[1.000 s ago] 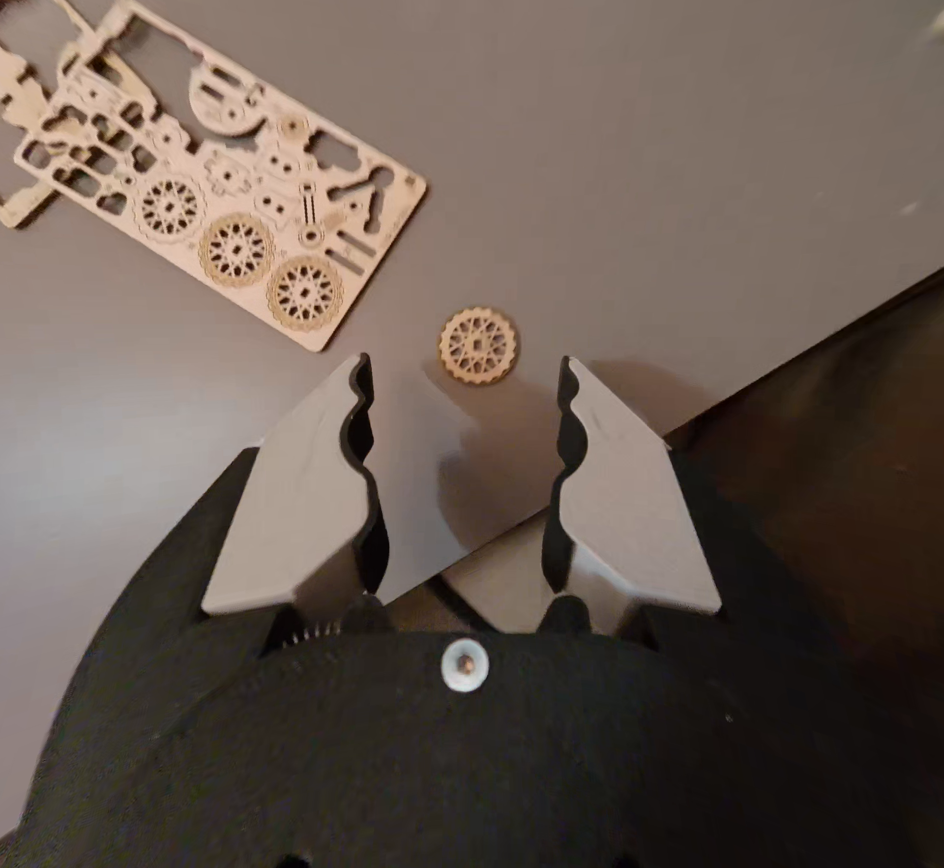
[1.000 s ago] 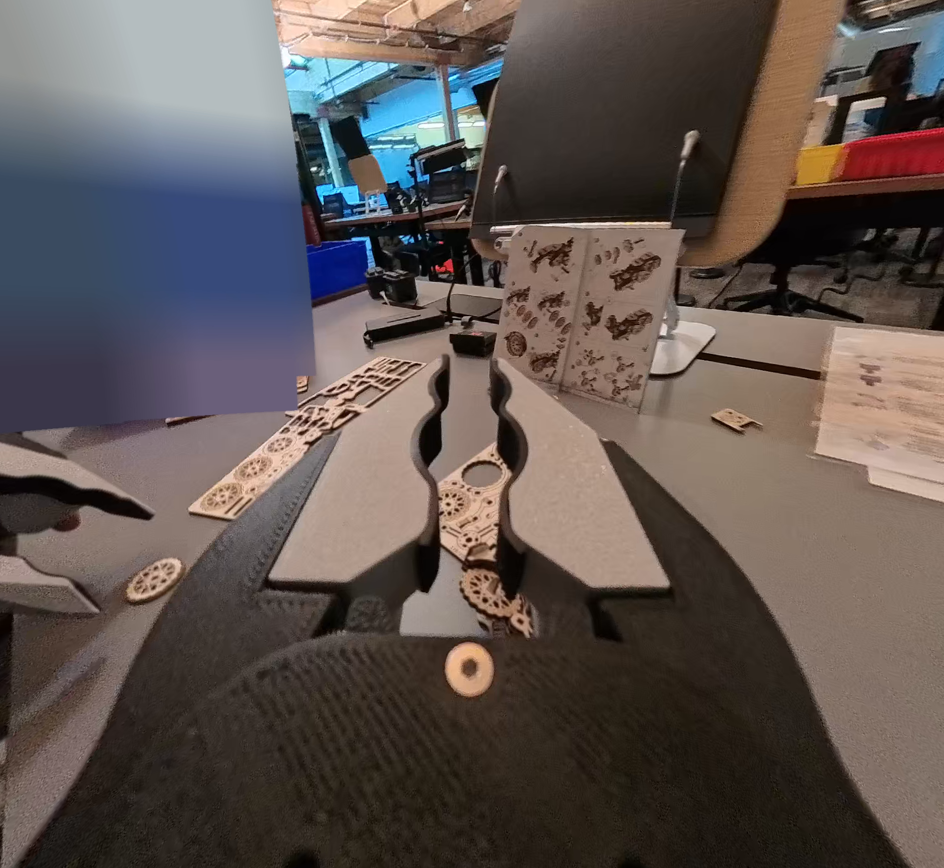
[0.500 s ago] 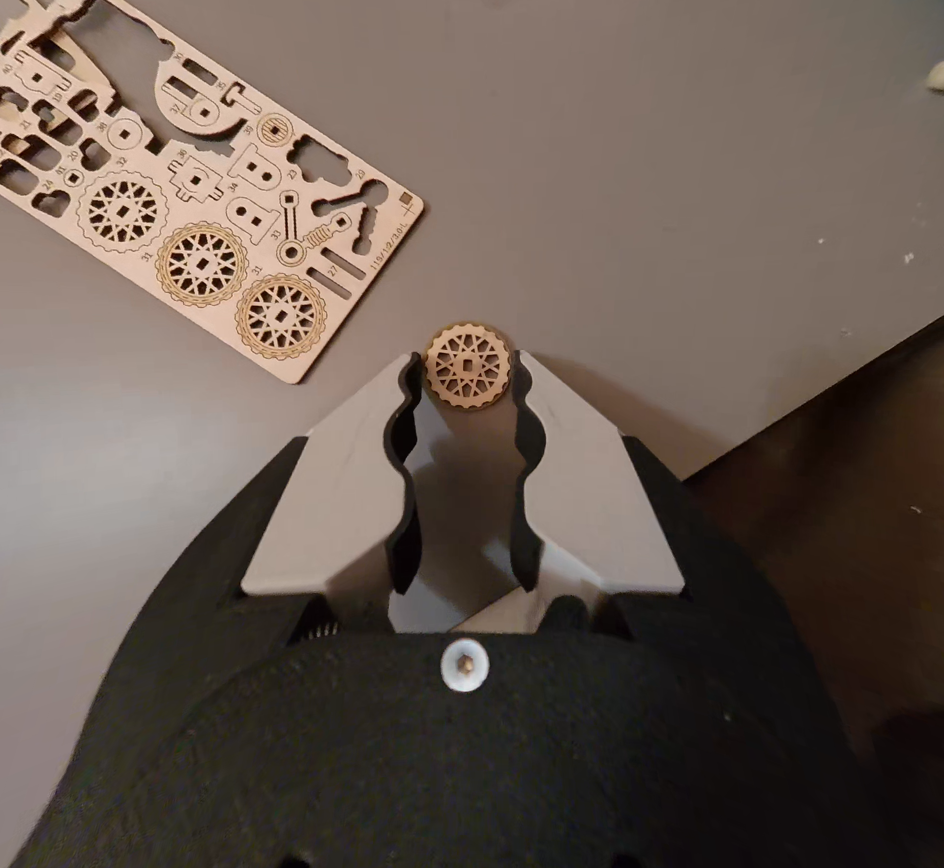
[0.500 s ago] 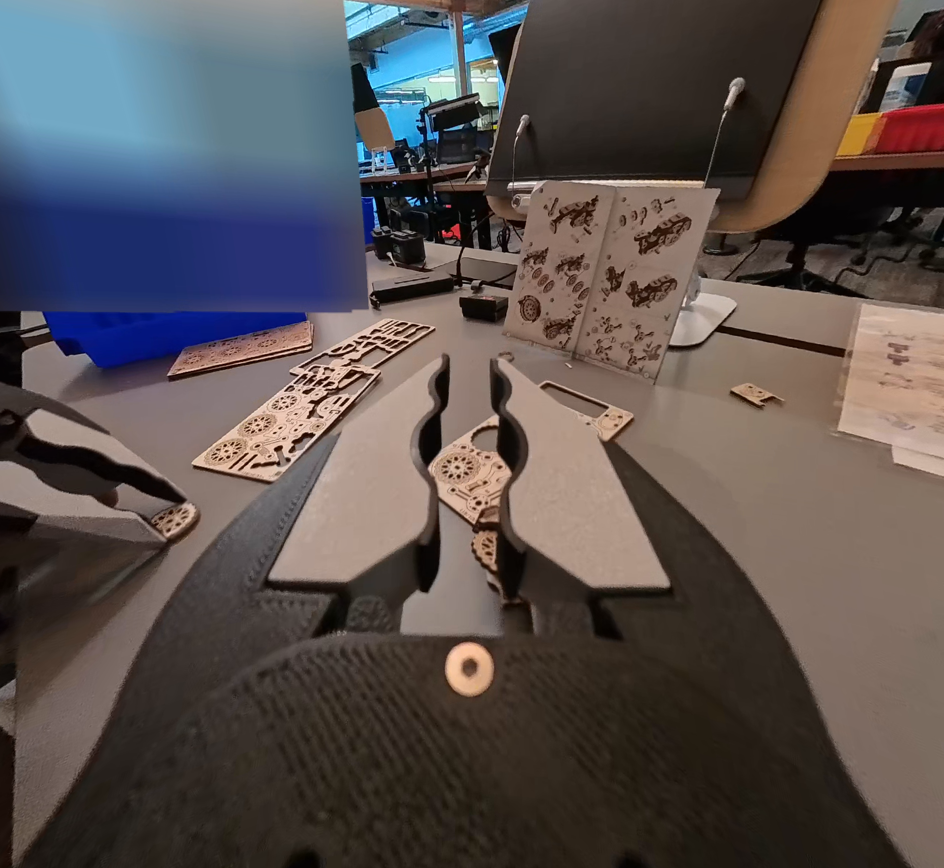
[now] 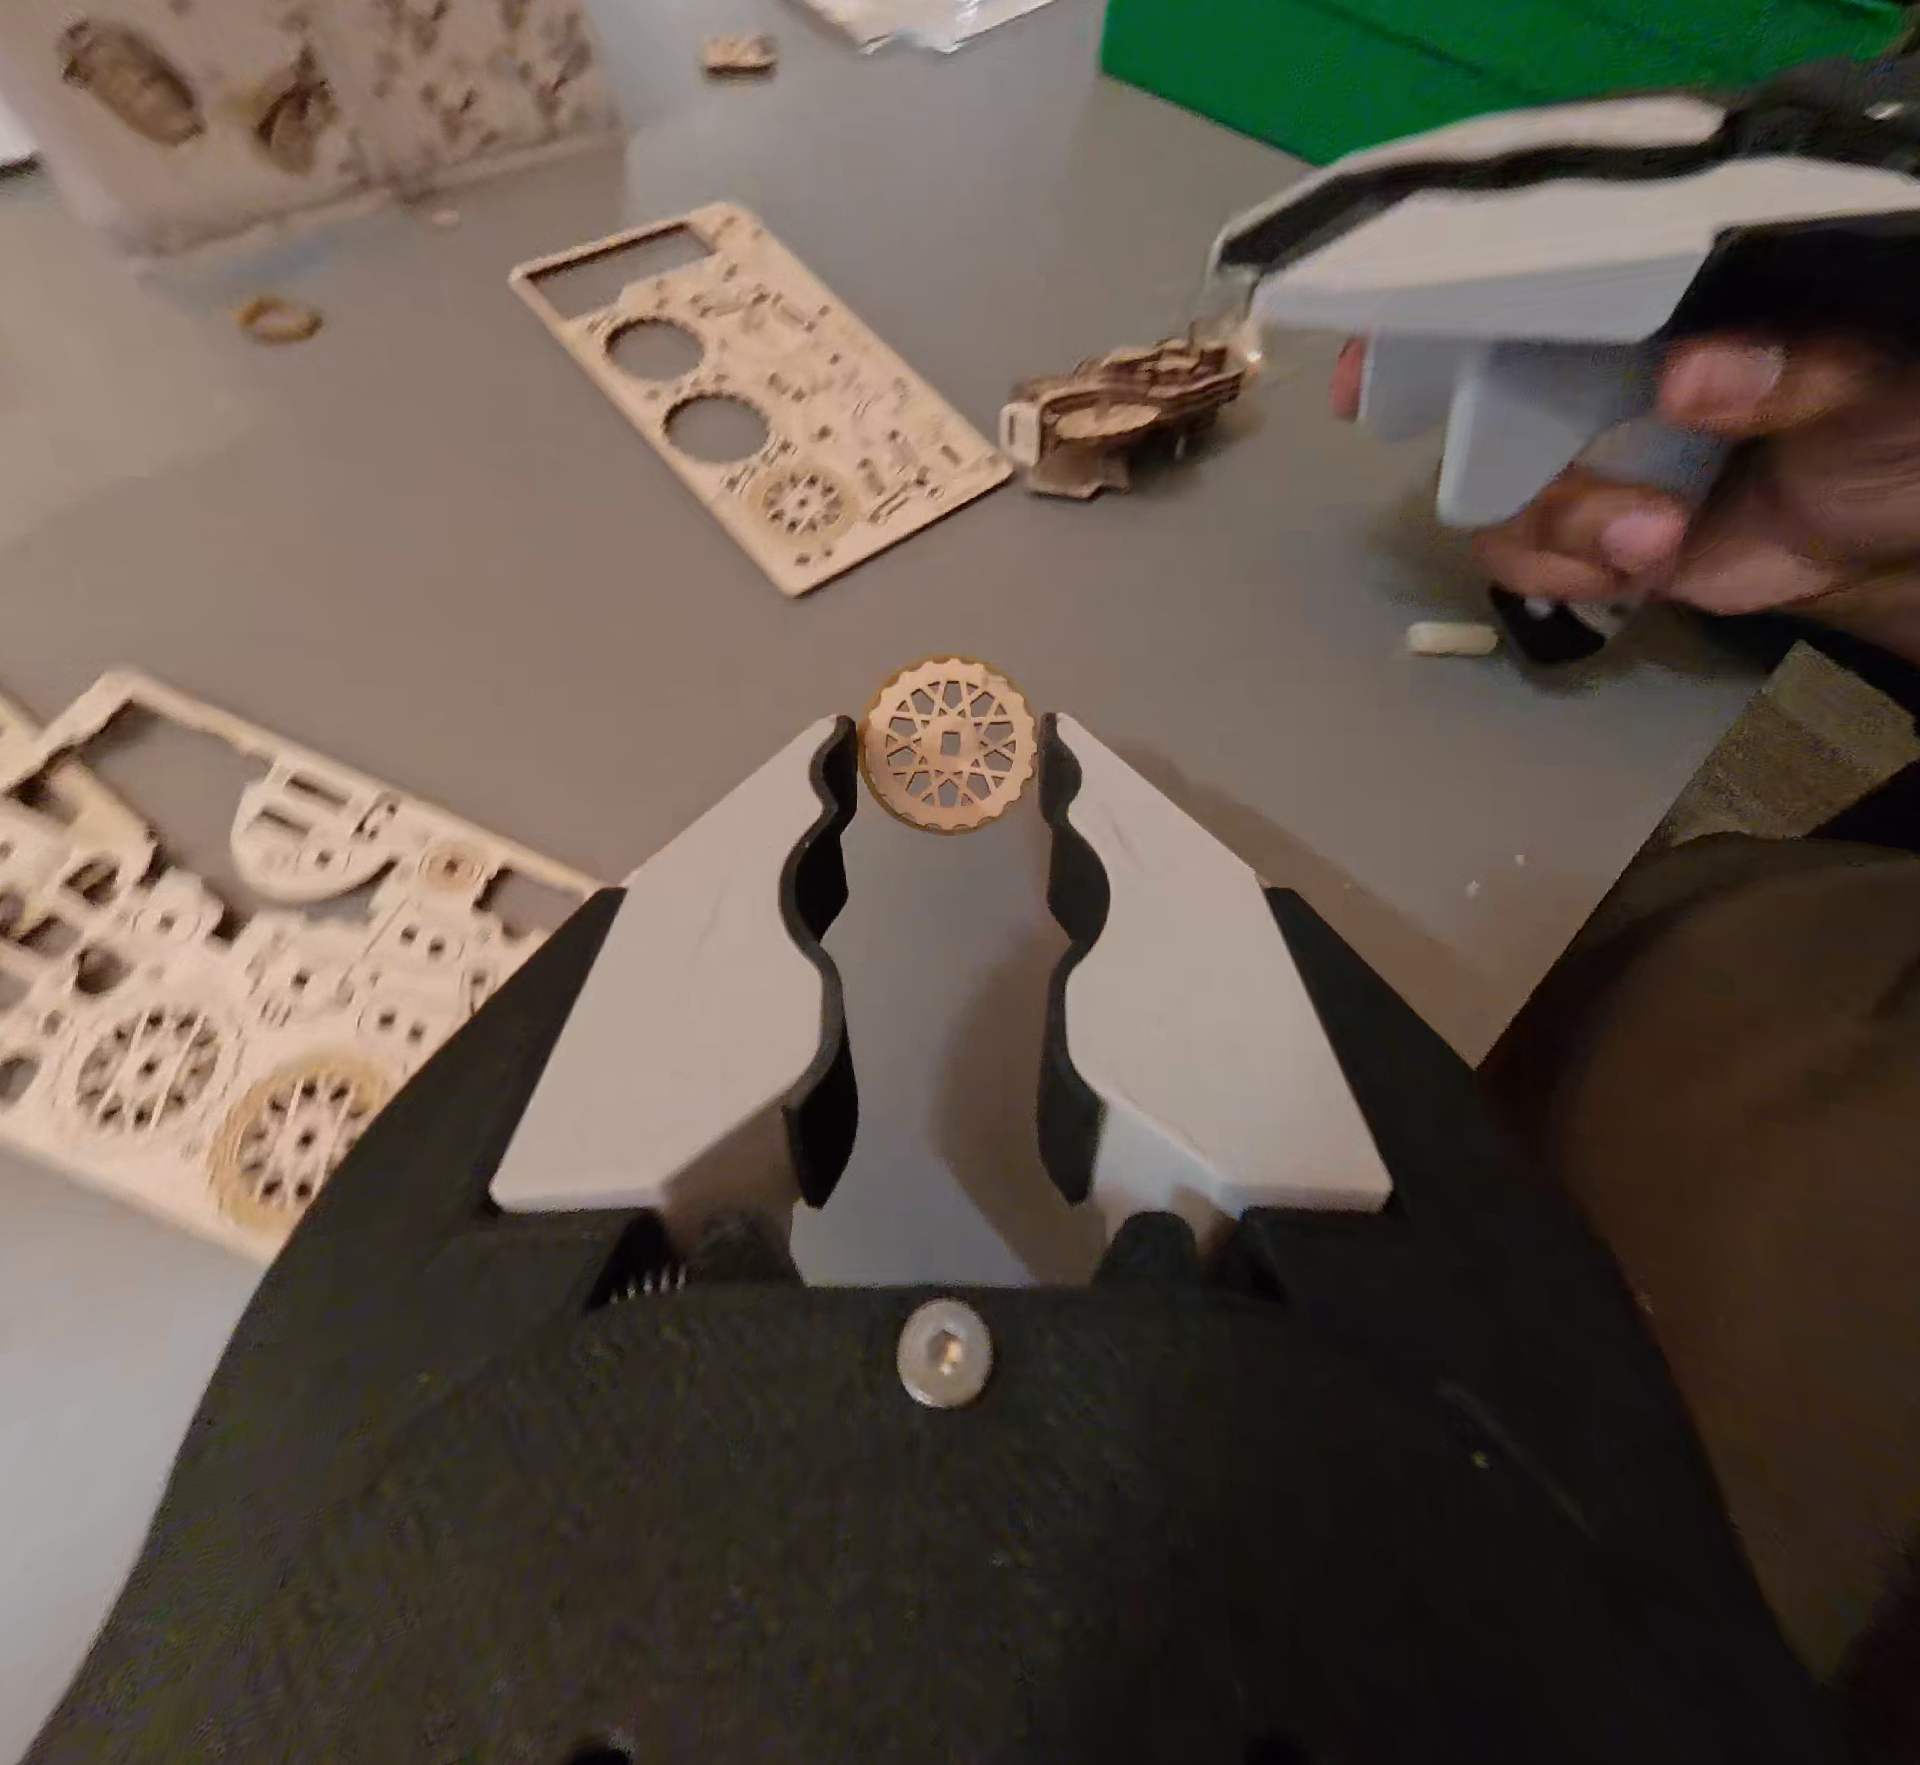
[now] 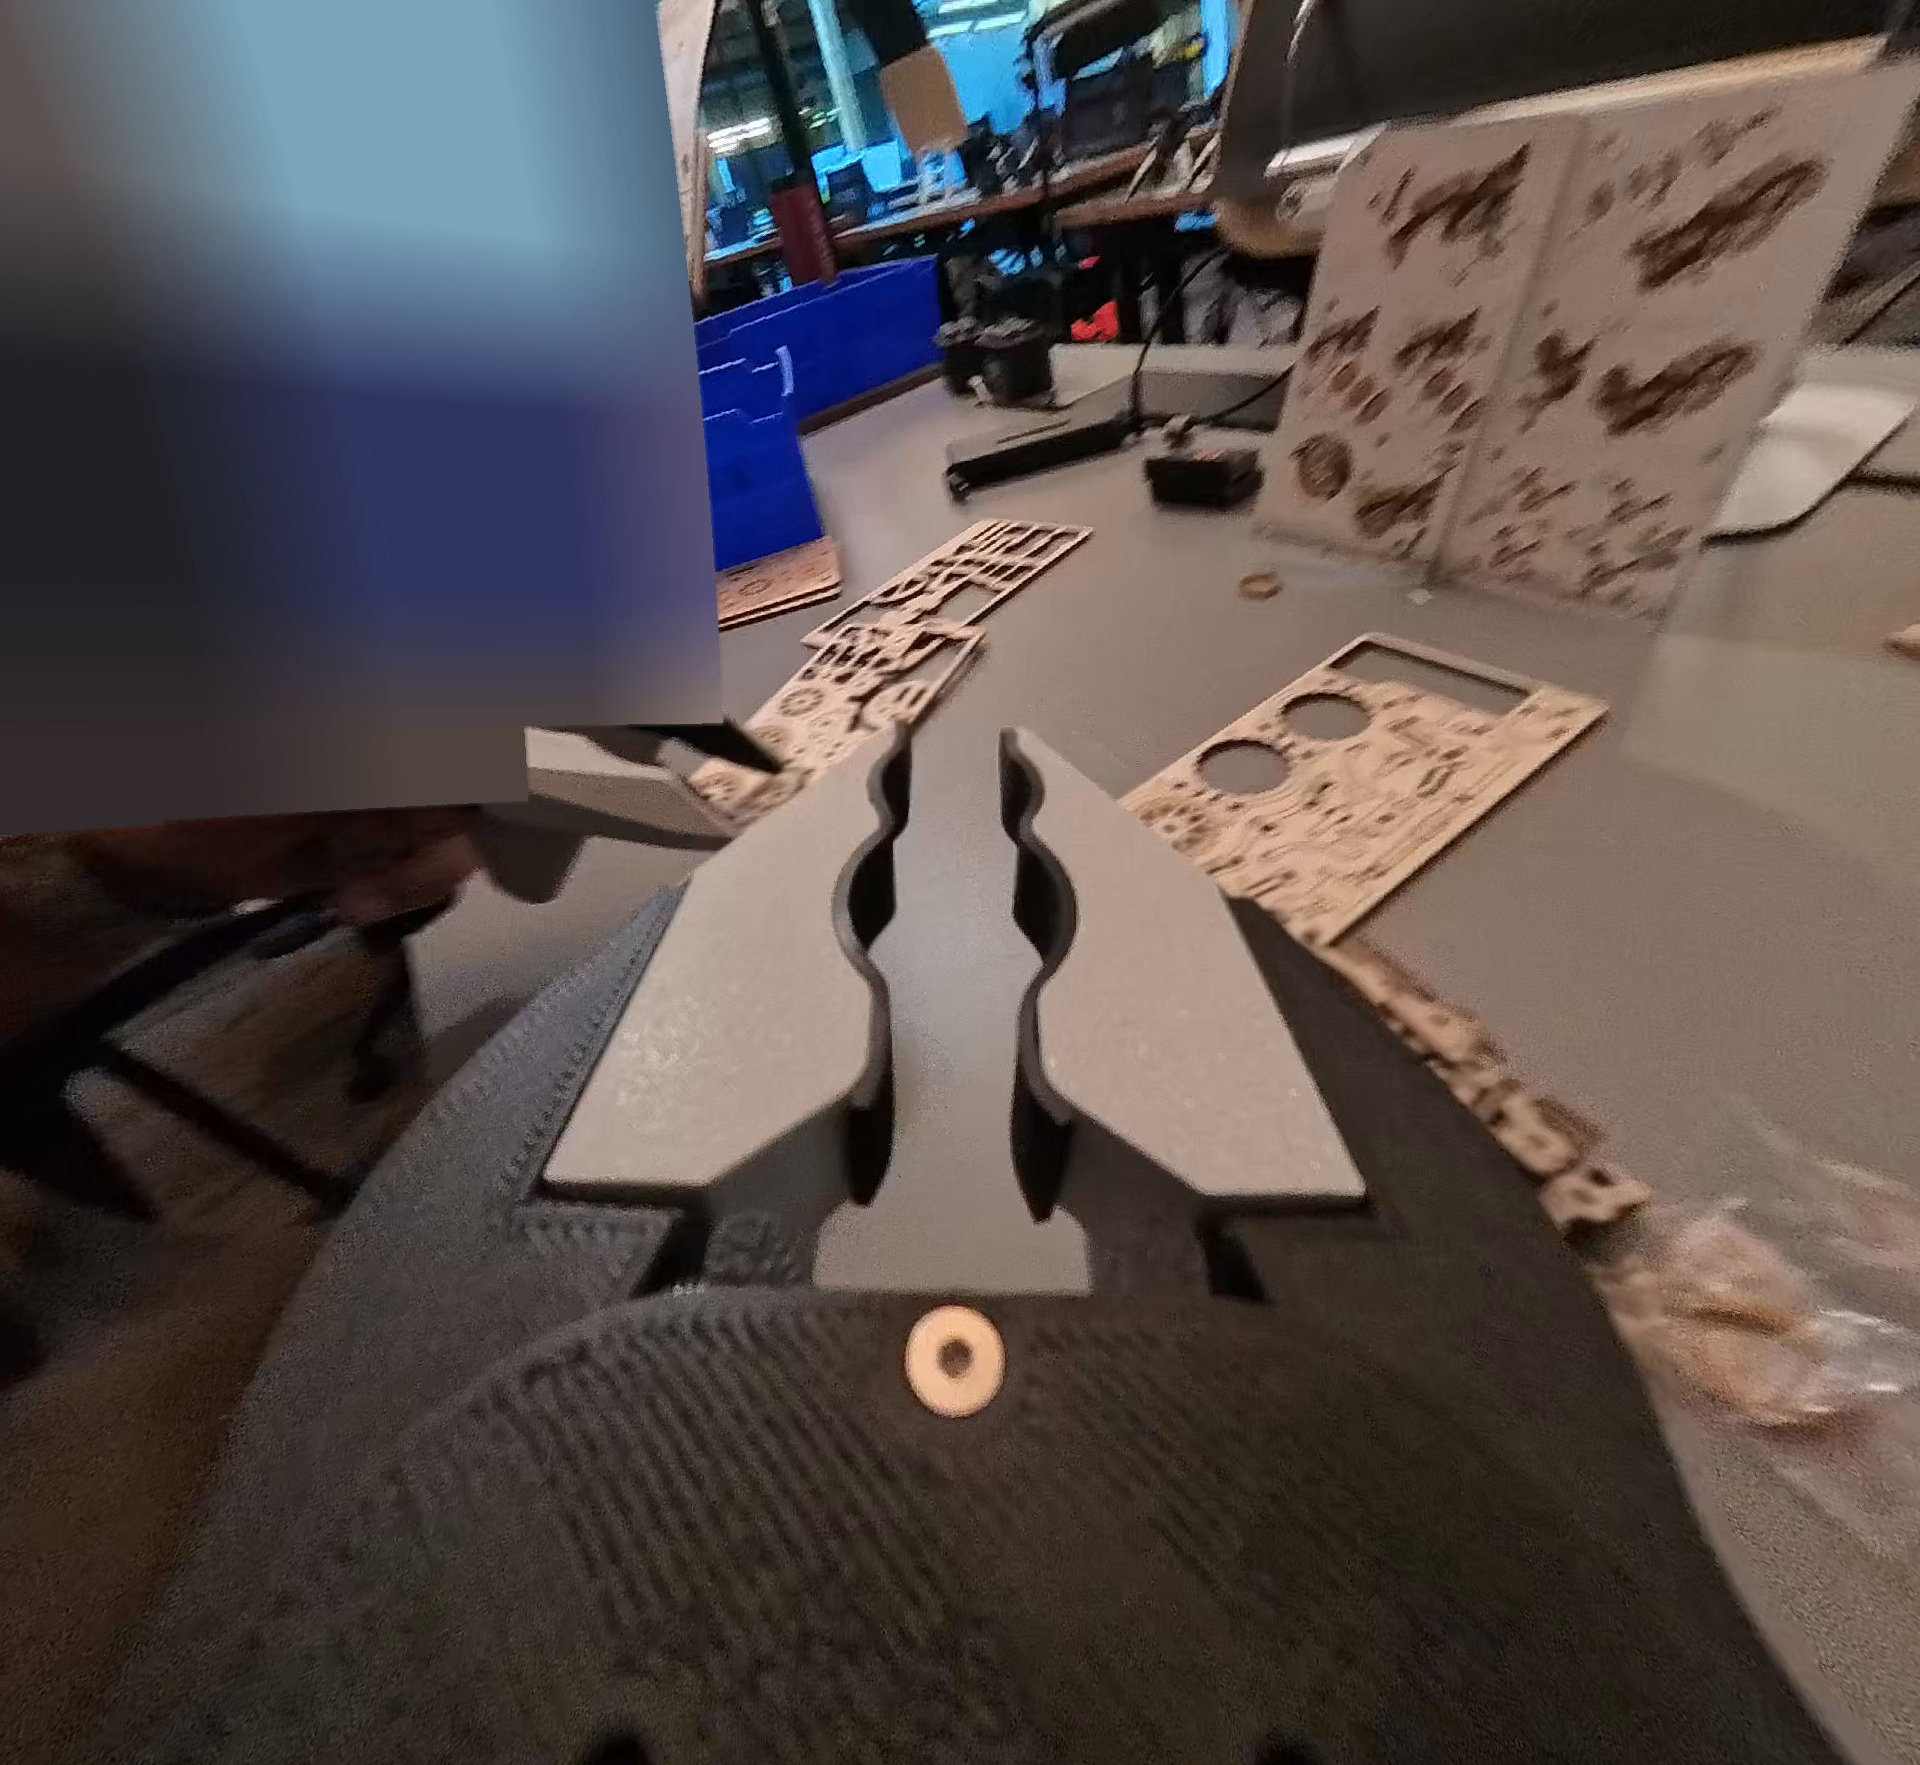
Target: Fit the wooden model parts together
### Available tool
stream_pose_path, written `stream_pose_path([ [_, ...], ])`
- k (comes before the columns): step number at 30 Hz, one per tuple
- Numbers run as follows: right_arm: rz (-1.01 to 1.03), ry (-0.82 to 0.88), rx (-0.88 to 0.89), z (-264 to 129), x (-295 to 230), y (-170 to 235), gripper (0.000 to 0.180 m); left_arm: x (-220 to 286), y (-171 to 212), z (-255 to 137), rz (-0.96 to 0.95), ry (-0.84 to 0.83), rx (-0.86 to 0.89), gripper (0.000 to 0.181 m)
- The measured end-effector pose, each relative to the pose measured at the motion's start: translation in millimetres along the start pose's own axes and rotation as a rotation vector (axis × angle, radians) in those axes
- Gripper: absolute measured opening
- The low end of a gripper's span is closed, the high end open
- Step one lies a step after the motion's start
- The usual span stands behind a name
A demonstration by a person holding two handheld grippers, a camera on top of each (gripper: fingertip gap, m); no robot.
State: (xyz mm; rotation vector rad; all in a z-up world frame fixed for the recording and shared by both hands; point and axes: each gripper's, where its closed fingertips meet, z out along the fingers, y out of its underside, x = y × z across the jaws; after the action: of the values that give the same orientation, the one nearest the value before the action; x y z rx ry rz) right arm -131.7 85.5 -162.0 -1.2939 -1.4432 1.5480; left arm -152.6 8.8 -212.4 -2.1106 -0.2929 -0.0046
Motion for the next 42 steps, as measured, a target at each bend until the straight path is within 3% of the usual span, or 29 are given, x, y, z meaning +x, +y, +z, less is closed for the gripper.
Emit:
stream_pose_path([
  [6,0.317,-0.140,-0.052,-2,-12,9,0.018,18,-15,36,0.141,0.050,0.087,0.034],
  [19,0.405,-0.238,-0.274,8,-29,53,0.030,42,-14,29,0.311,0.040,0.168,0.034],
  [21,0.408,-0.247,-0.269,7,-30,52,0.023,46,-17,27,0.342,0.041,0.194,0.035],
  [23,0.405,-0.259,-0.268,6,-31,52,0.002,47,-18,26,0.361,0.029,0.218,0.033],
  [25,0.400,-0.262,-0.275,6,-30,53,0.001,47,-19,25,0.360,0.025,0.234,0.039],
  [28,0.417,-0.273,-0.253,5,-27,49,0.001,50,-23,23,0.225,0.107,0.255,0.048],
  [33,0.508,-0.385,-0.104,-3,-31,19,0.000,50,-39,13,-0.252,0.396,0.300,0.052],
  [37,0.577,-0.461,-0.037,-7,-38,5,0.000,62,-40,6,-0.407,0.606,0.288,0.037],
  [42,0.588,-0.502,-0.038,-7,-45,4,0.000,68,-46,-2,-0.453,0.699,0.326,0.006],
])
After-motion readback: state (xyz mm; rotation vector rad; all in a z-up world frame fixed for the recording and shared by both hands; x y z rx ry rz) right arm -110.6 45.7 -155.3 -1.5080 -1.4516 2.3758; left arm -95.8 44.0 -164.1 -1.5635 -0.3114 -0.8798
